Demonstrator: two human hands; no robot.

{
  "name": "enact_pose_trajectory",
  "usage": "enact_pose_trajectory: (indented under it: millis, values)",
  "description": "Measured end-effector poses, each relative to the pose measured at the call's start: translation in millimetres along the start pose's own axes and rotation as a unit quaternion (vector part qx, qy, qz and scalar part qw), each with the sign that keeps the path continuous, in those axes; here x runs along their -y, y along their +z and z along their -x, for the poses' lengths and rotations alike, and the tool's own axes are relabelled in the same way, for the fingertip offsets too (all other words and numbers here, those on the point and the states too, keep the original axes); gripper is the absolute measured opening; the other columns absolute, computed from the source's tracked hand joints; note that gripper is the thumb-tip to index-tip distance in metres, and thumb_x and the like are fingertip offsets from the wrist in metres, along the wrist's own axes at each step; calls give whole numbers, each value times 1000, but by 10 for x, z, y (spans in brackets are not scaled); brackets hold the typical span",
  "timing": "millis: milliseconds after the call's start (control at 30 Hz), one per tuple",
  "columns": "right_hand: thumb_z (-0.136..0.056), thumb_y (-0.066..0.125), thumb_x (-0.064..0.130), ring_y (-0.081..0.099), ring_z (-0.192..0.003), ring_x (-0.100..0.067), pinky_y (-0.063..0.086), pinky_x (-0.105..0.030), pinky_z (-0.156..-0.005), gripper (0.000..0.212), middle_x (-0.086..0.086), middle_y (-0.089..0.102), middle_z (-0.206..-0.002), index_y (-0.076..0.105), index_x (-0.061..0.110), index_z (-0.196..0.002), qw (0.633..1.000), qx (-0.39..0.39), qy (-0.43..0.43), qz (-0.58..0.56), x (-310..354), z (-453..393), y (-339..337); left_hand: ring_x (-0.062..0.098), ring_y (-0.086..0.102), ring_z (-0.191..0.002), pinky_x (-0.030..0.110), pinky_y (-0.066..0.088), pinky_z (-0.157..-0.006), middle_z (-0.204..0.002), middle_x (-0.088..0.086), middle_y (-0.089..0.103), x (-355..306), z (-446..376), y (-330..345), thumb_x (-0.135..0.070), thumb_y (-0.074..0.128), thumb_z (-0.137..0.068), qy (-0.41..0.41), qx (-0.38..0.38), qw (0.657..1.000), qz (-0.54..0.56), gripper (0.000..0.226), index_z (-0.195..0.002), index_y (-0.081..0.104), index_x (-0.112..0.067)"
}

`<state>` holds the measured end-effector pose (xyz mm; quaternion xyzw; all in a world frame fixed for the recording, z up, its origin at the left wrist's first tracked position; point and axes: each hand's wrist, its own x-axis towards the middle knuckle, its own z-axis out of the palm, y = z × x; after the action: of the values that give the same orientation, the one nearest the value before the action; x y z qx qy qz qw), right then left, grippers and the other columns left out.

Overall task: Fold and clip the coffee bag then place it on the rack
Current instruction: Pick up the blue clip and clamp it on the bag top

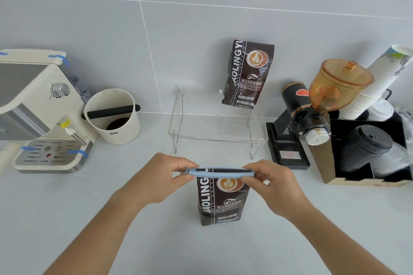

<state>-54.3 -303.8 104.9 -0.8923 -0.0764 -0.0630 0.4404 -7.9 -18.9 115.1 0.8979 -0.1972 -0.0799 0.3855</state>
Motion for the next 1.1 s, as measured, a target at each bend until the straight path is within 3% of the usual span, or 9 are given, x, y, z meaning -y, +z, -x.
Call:
enact_pose_trajectory:
  millis: [100, 200, 400, 533, 633, 733, 900, 1000, 1100]
  values:
    - [-78, 80, 11, 58, -68, 1, 41, -3, -58, 19, 18, 60, -68, 78, 15, -96, 1000, -11, -10, 23, 21, 4, 7, -1, 46, -35, 5, 40, -52, -87, -33, 66, -48, 17, 8, -18, 74, -82, 16, -18, 1000, 3, 21, -100, 76, -28]
    - [-78, 80, 12, 58, -71, 3, 41, -3, -55, 19, 19, 58, -68, 77, 13, -97, 999, -28, -14, 37, 40, 17, 23, -18, 48, -42, -2, 36, -52, -85, -25, 67, -108, 41, 40, -8, 72, -83, 32, -30, 999, 9, 20, -100, 77, -17]
    - [-78, 81, 11, 57, -70, 5, 40, -2, -53, 18, 16, 58, -67, 77, 10, -95, 998, -52, -15, 44, 34, 50, 77, -18, 52, -47, -1, 35, -50, -79, -25, 66, -93, 71, 94, -8, 70, -85, 11, -45, 999, 14, 21, -102, 76, -19]
    - [-80, 78, 13, 58, -74, -4, 41, -4, -53, 18, 13, 60, -73, 75, 12, -98, 999, -28, 7, 23, 23, 42, 55, -25, 58, -86, -2, 39, -70, -81, -36, 65, -9, 68, 150, -13, 70, -85, -3, -53, 998, 25, 24, -106, 74, -26]
    - [-81, 77, 12, 59, -69, 1, 42, -4, -54, 23, 12, 62, -75, 74, 23, -101, 999, -25, 34, -15, 15, 38, 56, -19, 61, -93, -2, 39, -81, -91, -43, 66, 29, 64, 190, -12, 70, -85, -13, -54, 996, 75, 29, -103, 72, -36]
    - [-82, 77, 14, 61, -76, 3, 46, -6, -58, 37, 18, 66, -88, 65, 41, -104, 997, -2, 68, -47, -47, 51, 74, -5, 69, -90, 6, 47, -80, -100, -30, 71, 45, 49, 252, -9, 69, -85, -38, -60, 986, 148, 37, -95, 68, -45]
    - [-83, 70, 14, 68, -96, -6, 57, -23, -74, 47, 16, 74, -106, 65, 43, -119, 980, 67, 161, -97, -259, 78, 165, 3, 72, -85, 12, 51, -75, -95, -14, 78, 83, 33, 465, -4, 65, -87, -103, -101, 953, 266, 40, -103, 67, -41]
    - [-84, 70, 12, 68, -100, -2, 52, -21, -77, 49, 19, 73, -113, 63, 44, -121, 976, 71, 170, -118, -322, 80, 201, 4, 69, -102, 11, 50, -84, -106, -6, 77, 107, 67, 651, 5, 62, -87, -126, -117, 925, 340, 40, -113, 67, -25]
    - [-88, 67, 12, 68, -104, -5, 58, -33, -84, 44, 18, 72, -116, 65, 44, -119, 970, 68, 183, -144, -374, 96, 264, 9, 65, -112, 19, 51, -92, -120, -2, 71, 157, 141, 879, 11, 64, -84, -146, -119, 908, 374, 47, -123, 61, -15]
